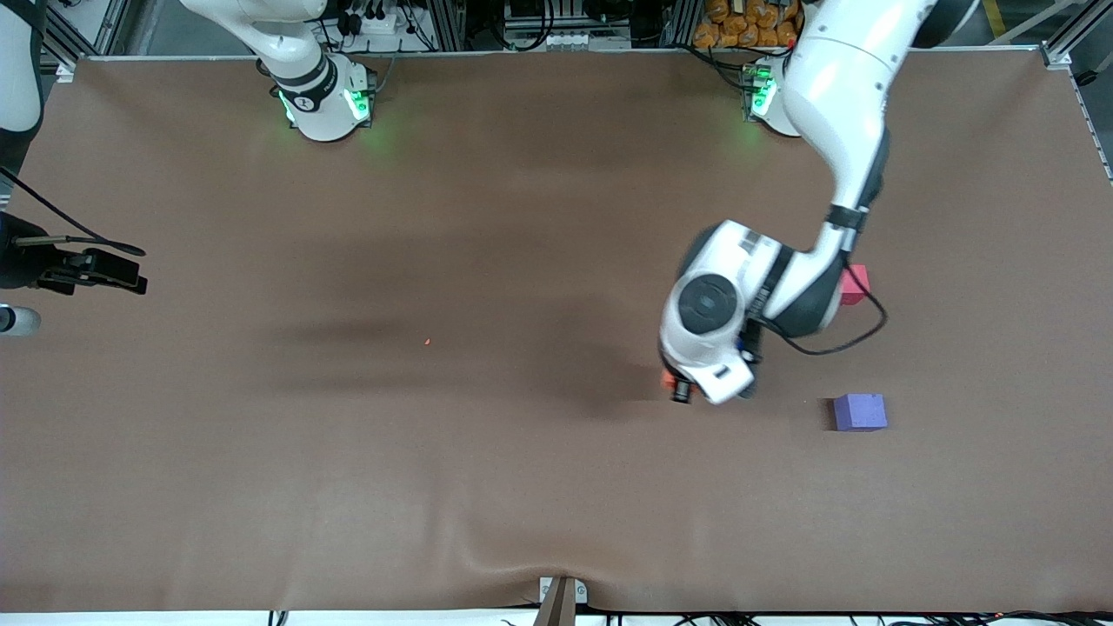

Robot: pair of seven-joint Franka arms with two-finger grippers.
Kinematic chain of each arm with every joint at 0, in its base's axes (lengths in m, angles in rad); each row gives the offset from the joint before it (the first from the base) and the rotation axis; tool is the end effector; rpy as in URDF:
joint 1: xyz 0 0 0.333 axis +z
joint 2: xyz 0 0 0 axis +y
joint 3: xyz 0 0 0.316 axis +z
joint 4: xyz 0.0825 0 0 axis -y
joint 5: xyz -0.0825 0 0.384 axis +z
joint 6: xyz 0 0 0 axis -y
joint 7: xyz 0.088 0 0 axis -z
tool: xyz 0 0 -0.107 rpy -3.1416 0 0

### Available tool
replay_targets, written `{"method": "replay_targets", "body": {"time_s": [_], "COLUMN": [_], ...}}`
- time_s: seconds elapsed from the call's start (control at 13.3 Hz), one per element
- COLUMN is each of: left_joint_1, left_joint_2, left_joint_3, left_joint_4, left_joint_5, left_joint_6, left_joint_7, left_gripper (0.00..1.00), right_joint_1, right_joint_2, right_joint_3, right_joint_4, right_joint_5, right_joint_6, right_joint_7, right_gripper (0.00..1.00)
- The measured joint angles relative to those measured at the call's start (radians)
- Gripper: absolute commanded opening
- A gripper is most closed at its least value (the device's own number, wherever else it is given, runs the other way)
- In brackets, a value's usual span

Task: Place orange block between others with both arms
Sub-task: 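Carry the orange cube with the left gripper toward the pink and purple cubes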

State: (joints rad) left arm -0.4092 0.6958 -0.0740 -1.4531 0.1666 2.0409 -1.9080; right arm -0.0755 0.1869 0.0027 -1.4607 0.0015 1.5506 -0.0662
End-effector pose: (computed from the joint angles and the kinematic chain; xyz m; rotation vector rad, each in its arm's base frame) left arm 0.6361 -0.3131 0.2673 -2.3424 -1.8865 -0.0767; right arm 0.6046 -0.0441 0.5659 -3.1292 0.0104 0.1513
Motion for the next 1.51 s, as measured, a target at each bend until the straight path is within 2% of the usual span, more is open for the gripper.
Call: {"method": "replay_targets", "body": {"time_s": [0.23, 0.68, 1.21, 1.51], "left_joint_1": [0.076, 0.200, 0.274, 0.330], "left_joint_2": [0.013, 0.010, -0.127, -0.172], "left_joint_3": [-0.001, -0.005, -0.012, -0.012], "left_joint_4": [-0.050, -0.090, -0.328, -0.400], "left_joint_5": [0.056, 0.063, 0.064, 0.064], "left_joint_6": [0.014, 0.035, 0.144, 0.182], "left_joint_7": [0.001, 0.024, 0.050, 0.058], "left_gripper": [0.00, 0.00, 0.00, 0.00], "right_joint_1": [0.000, 0.000, 0.000, 0.000], "right_joint_2": [0.000, 0.000, 0.000, 0.000], "right_joint_3": [-0.001, 0.002, 0.002, 0.002], "right_joint_4": [0.005, 0.010, 0.011, 0.011], "right_joint_5": [-0.001, -0.001, -0.001, -0.001], "right_joint_6": [0.005, 0.005, 0.005, 0.005], "right_joint_7": [0.000, 0.000, 0.000, 0.000], "right_gripper": [1.00, 1.00, 1.00, 1.00]}}
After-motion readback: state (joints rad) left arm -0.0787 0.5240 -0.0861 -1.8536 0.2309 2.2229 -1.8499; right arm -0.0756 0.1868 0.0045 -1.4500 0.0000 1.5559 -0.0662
